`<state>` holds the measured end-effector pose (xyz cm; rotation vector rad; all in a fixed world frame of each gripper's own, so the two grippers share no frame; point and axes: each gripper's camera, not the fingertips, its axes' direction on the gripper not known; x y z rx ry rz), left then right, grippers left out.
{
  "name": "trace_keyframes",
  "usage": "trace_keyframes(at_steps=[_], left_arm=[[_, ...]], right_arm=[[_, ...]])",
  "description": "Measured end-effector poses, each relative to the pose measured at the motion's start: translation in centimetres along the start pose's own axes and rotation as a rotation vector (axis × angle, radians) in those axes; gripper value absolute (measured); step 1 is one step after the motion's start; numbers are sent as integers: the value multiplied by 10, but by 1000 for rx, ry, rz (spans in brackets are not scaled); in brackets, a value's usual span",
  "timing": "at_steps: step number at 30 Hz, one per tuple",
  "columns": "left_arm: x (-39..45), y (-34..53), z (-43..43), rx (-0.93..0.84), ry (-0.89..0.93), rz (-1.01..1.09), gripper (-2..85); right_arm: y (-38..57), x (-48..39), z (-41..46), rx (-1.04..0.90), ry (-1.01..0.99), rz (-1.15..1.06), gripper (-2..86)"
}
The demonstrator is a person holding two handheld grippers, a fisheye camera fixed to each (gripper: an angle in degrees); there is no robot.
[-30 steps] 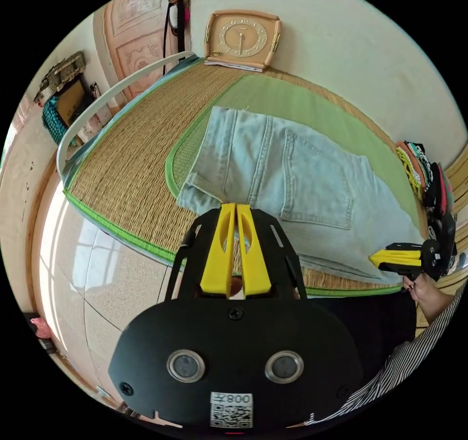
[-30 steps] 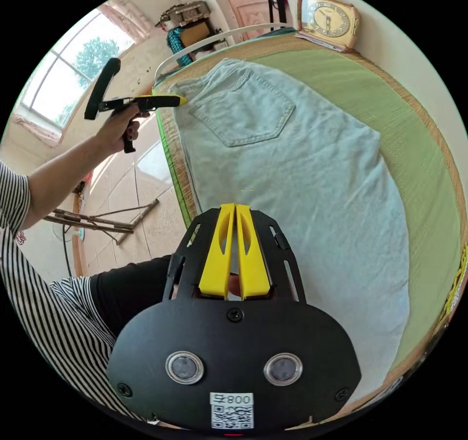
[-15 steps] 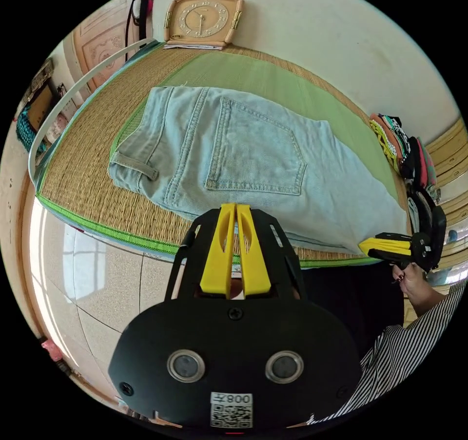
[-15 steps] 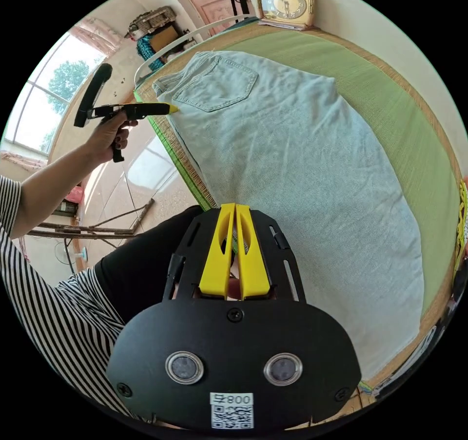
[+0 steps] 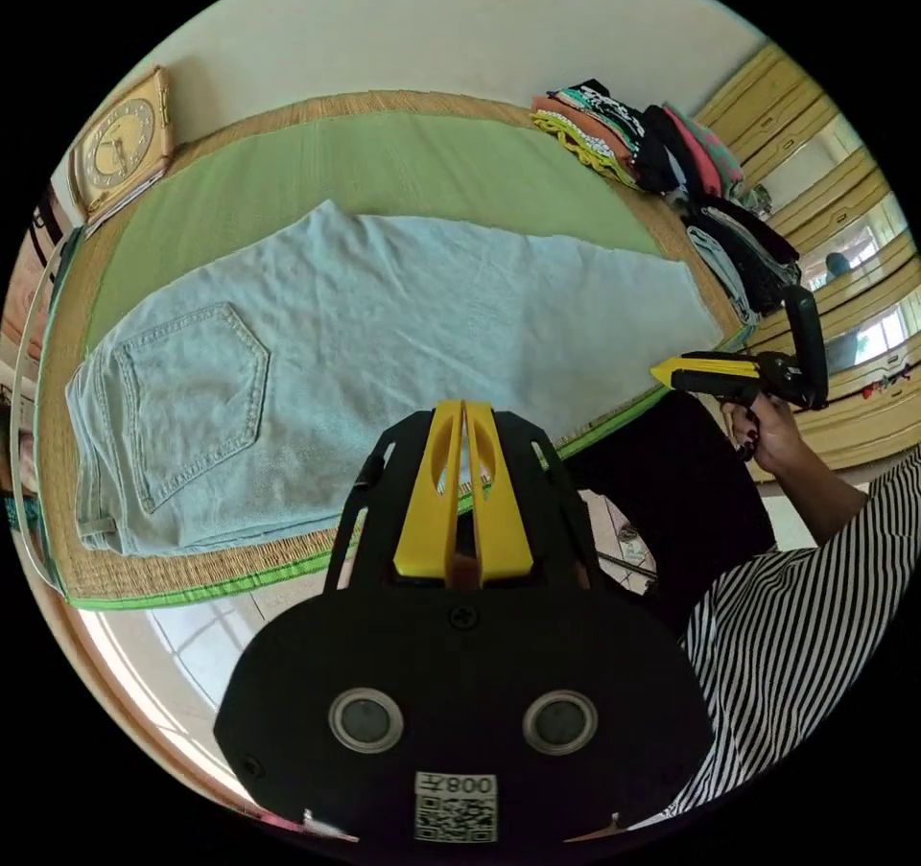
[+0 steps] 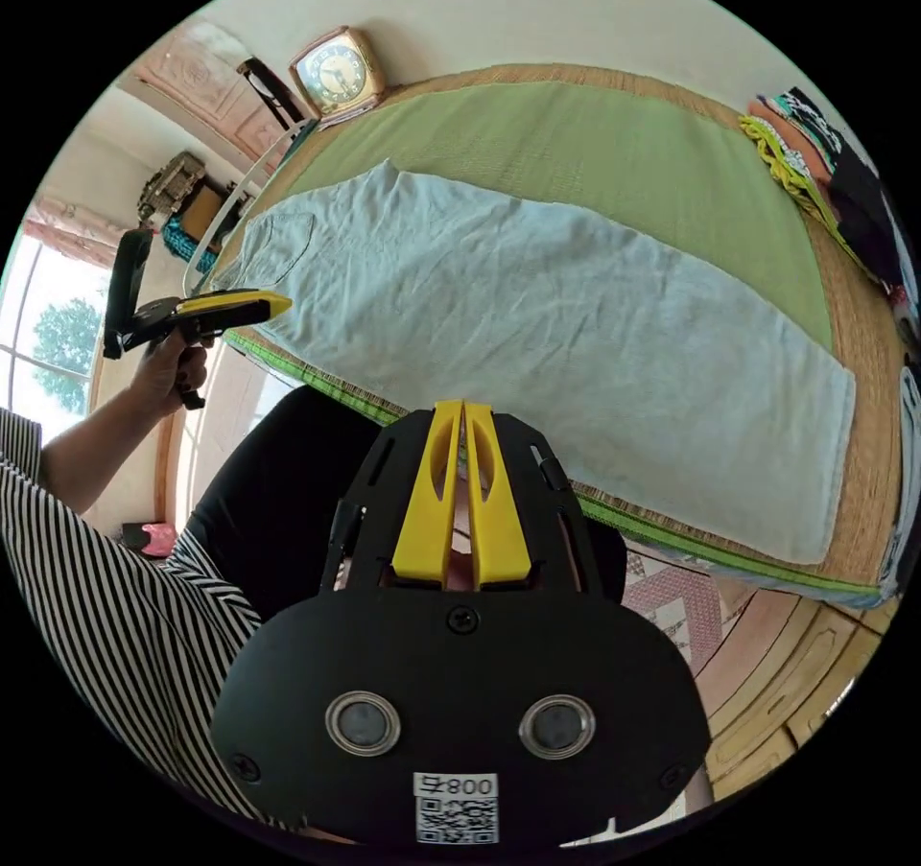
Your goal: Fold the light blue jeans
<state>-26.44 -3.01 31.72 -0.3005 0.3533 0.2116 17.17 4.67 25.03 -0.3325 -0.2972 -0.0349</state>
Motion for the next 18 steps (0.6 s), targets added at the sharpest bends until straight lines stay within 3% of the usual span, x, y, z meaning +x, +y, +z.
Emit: trace_keyframes(at_steps=[4,9,18], left_arm=[[84,-95,49,-26,201,225,62],[204,-214,122,-93,234,507,84],[362,-367,227,-234,201,745,106]], right_arm=[[42,86,-46,99,102,241,77],[98,179,-82,170,174,491,100],[127,237,-84,199,128,597,107]])
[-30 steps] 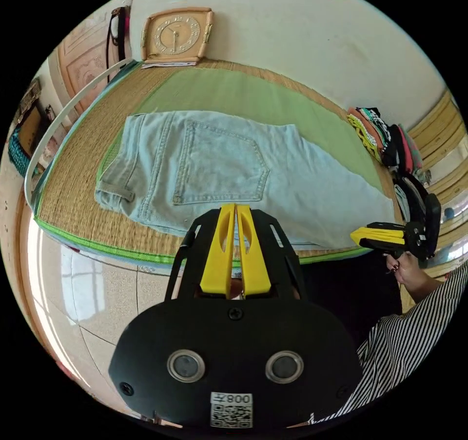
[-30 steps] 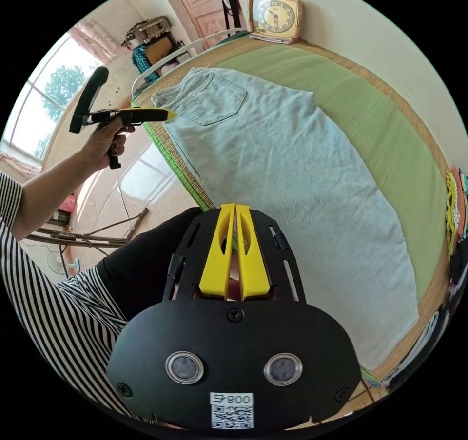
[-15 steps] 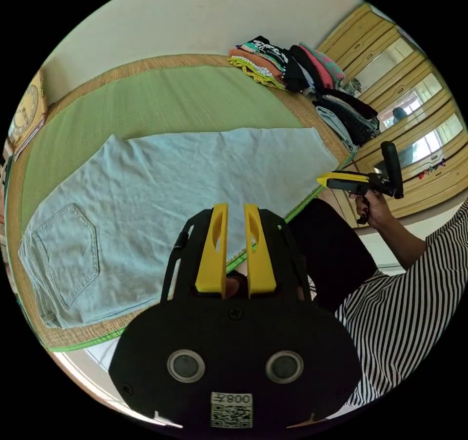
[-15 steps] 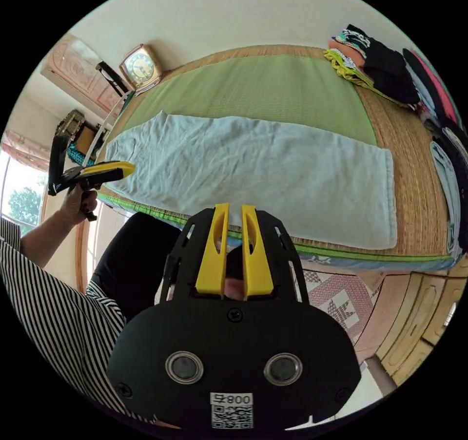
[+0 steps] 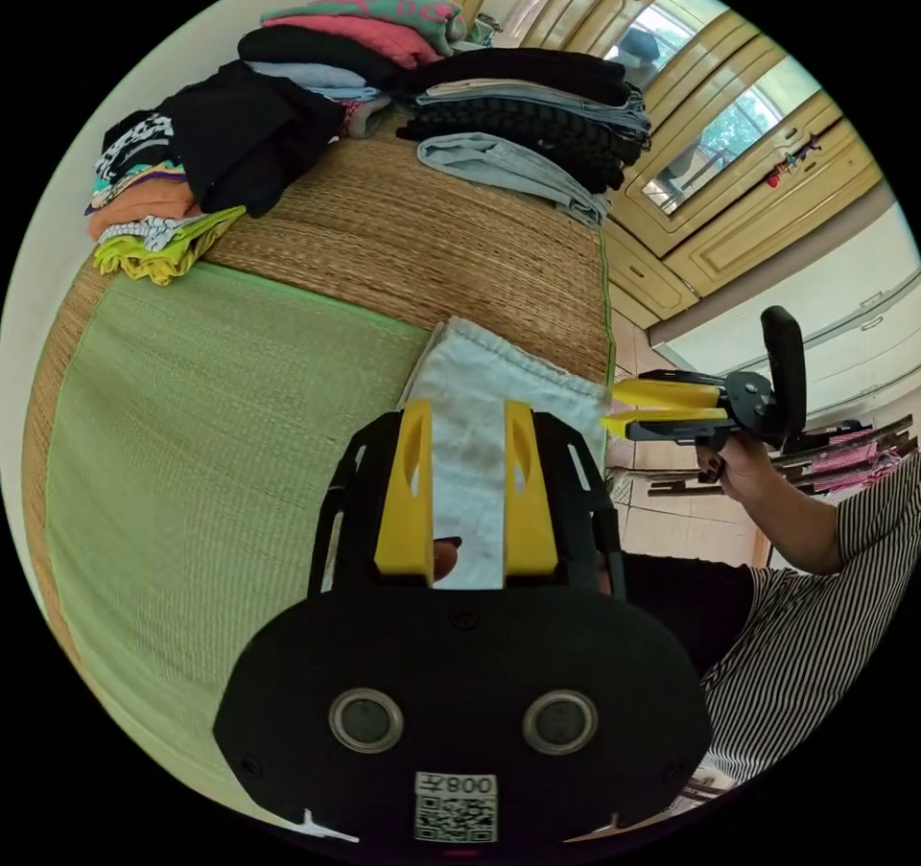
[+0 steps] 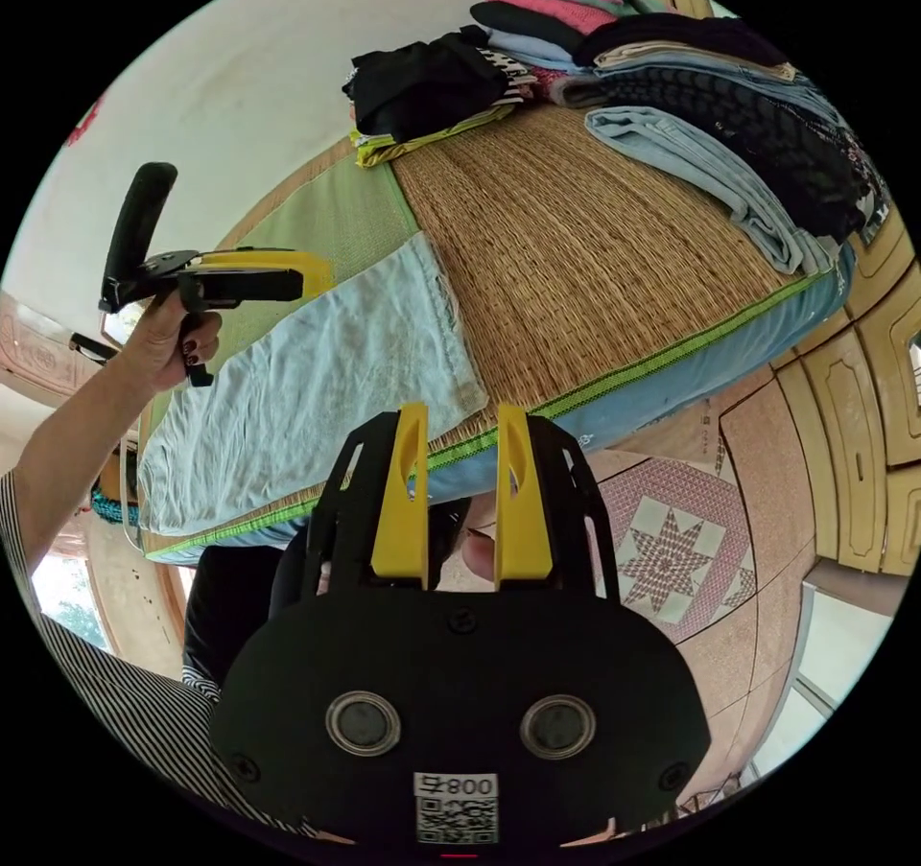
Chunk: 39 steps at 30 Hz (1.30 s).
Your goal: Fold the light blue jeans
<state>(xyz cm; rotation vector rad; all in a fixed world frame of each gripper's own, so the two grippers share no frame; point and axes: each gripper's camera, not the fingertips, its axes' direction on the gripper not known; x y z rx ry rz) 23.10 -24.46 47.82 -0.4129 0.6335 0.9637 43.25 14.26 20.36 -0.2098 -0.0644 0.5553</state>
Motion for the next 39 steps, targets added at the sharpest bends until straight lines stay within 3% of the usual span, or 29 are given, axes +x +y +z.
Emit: trace_keyframes(at_steps=[8,17,28,39], left_arm=[[-3,-105,60,-163,-32,88,105],[-6,-142,74,-202,-38,90,35],[-6,-146,33,-153,-10,136,14],[-14,-90,-52,-16,-11,176,12]], right_arm=[[-4,26,0,-12,-32,-6,88],[-2,60,-8,-11,-78,-15,76],[8,88,-44,37,-224,-13,43],[16,64,-101,151,-302,-129,38]])
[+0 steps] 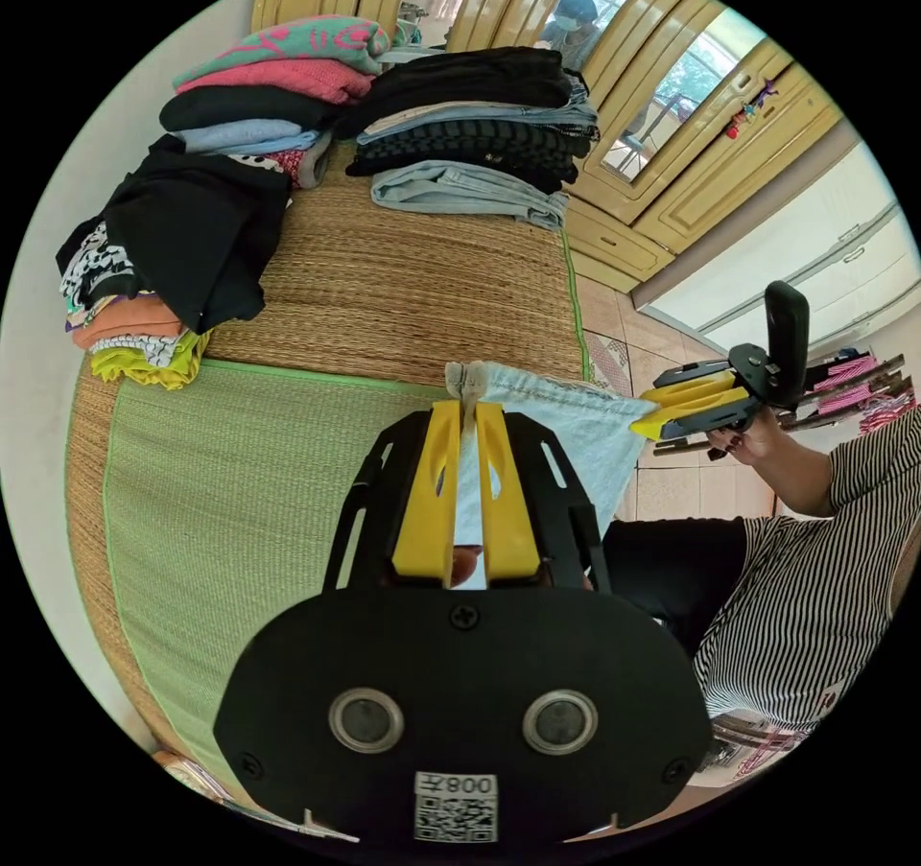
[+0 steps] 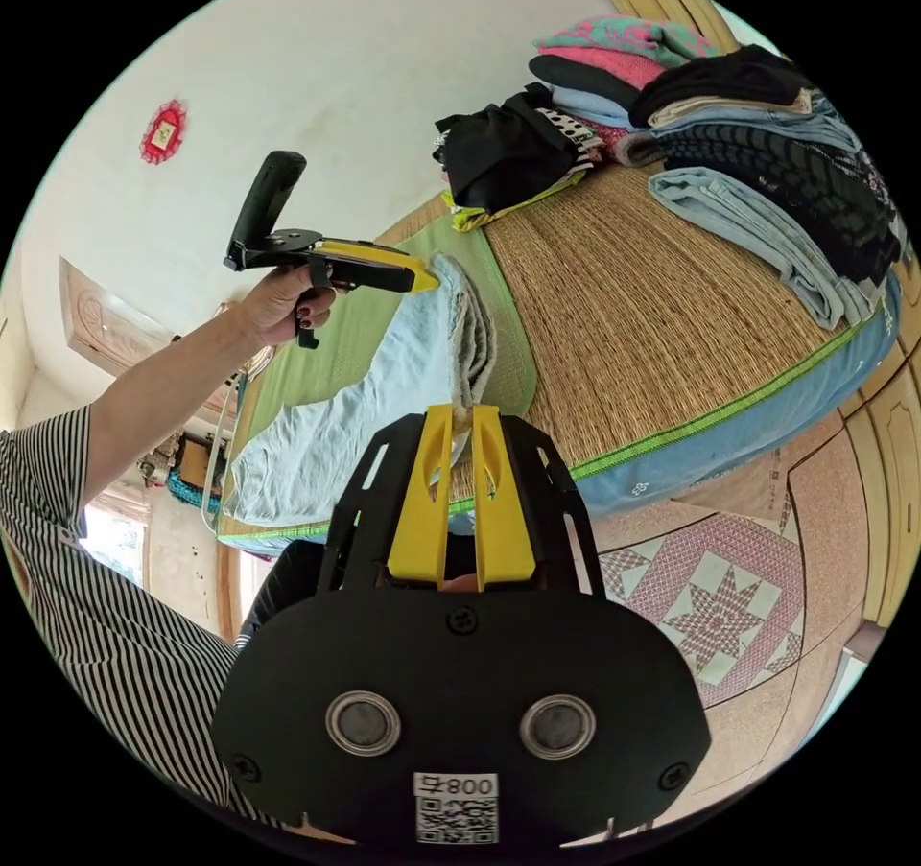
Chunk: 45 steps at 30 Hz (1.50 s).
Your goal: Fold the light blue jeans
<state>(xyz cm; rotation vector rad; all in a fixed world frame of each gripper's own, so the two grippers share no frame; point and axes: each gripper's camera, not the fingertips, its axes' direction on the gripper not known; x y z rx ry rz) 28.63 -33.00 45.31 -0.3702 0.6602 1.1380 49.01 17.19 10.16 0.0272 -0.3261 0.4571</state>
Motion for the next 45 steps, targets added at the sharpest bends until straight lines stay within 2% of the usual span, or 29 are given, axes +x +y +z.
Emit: trace_keyframes(at_steps=[8,16,27,33,37,42,45], left_arm=[[-1,124,-92,179,-10,1,12],[-17,295,-147,253,-28,-114,12],[-64,496,-115,210,44,-409,9],[-75,592,-99,295,97,-653,8],[-40,617,-95,411,167,-639,17],[0,634,-73,316,157,-659,25],[21,655,-74,341,126,-731,41]], right_arm=[[-7,-85,-6,2,-143,-242,36],[-2,-203,71,-159,-298,-487,33],[17,-280,240,-494,-276,-573,35],[25,-295,315,-644,-276,-548,39],[28,-311,338,-698,-299,-583,49],[19,-323,338,-708,-299,-644,57],[0,-328,329,-651,-290,-663,57]])
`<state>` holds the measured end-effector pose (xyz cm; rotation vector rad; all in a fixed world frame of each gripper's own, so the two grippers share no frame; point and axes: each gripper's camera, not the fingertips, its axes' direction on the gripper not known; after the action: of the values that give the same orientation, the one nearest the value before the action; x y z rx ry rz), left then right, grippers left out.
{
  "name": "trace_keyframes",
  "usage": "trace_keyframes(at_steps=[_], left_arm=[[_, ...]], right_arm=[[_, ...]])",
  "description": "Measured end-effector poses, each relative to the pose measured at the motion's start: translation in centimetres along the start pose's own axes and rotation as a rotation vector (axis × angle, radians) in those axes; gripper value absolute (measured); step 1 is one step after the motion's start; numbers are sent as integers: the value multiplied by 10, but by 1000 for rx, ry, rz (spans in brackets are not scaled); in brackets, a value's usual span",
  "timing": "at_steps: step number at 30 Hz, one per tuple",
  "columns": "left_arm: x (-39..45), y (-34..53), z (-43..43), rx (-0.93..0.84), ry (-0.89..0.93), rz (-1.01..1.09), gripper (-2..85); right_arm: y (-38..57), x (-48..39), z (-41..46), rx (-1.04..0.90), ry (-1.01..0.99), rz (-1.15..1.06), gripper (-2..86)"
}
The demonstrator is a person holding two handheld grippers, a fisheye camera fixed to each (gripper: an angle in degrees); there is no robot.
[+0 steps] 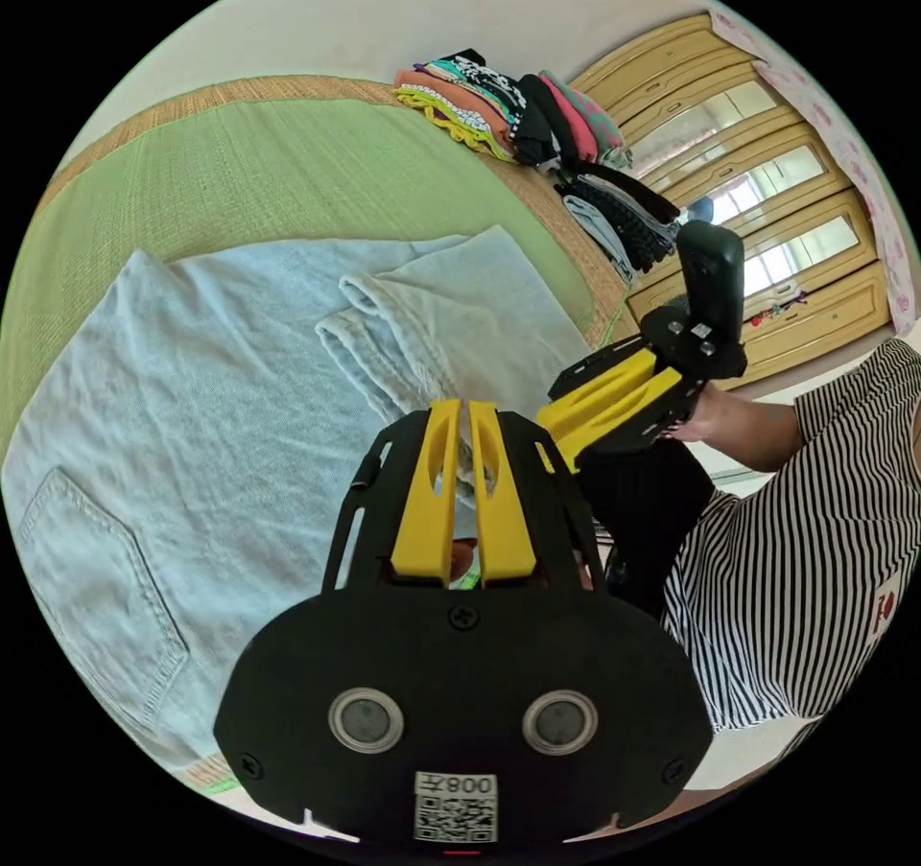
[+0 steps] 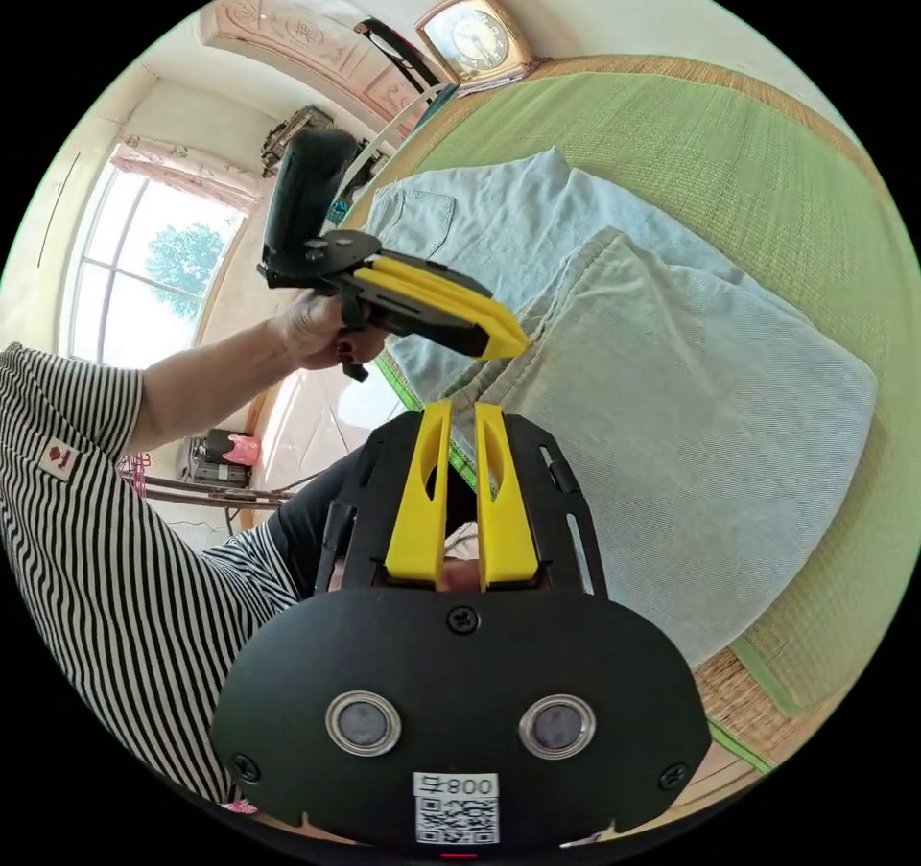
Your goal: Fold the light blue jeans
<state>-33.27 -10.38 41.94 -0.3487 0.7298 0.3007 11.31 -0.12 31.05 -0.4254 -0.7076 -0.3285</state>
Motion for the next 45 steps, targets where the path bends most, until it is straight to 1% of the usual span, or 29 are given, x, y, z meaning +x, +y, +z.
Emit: trace_keyframes(at_steps=[1,3,6,10,11,13,17,22,25,27,30,31,32,33,34,36,38,41,43,45], left_arm=[[3,9,-5,18,5,-19,53],[9,19,-7,15,-31,-42,73],[19,29,0,-49,-141,-70,89],[28,39,5,-80,-259,-95,75],[32,41,5,-82,-262,-83,65],[36,46,3,-87,-282,-75,50],[46,60,-13,-27,-246,-87,35],[67,85,-35,58,-246,-83,32],[66,100,-26,34,-262,-129,38],[61,107,-18,-9,-277,-185,46],[74,116,-32,82,-279,-197,52],[85,116,-36,123,-297,-168,50],[94,116,-36,151,-278,-125,42],[98,115,-33,148,-260,-105,37],[102,112,-23,105,-256,-91,30],[100,113,-2,-5,-304,-126,18],[104,122,5,22,-293,-132,8],[117,125,9,31,-313,-124,4],[127,126,11,33,-340,-107,3],[137,127,14,36,-360,-98,2]], right_arm=[[-3,1,-3,11,21,-2,58],[-25,12,-11,52,127,6,66],[-61,31,-2,38,170,21,97],[-90,39,33,-59,251,17,100],[-94,38,44,-83,290,10,95],[-97,31,50,-77,349,-26,78],[-101,26,45,-58,319,-48,21],[-97,20,15,60,189,-39,6],[-105,21,41,0,224,-46,5],[-112,30,70,-87,265,-15,6],[-113,29,69,-81,270,-32,6],[-113,29,69,-81,271,-34,6],[-113,30,70,-84,272,-37,6],[-114,30,70,-86,273,-40,6],[-115,30,70,-91,276,-45,6],[-117,28,62,-83,262,-60,5],[-118,27,48,-45,232,-60,3],[-120,29,34,12,262,-70,-1],[-128,36,39,1,251,-72,-2],[-142,48,65,-78,233,-70,-2]])
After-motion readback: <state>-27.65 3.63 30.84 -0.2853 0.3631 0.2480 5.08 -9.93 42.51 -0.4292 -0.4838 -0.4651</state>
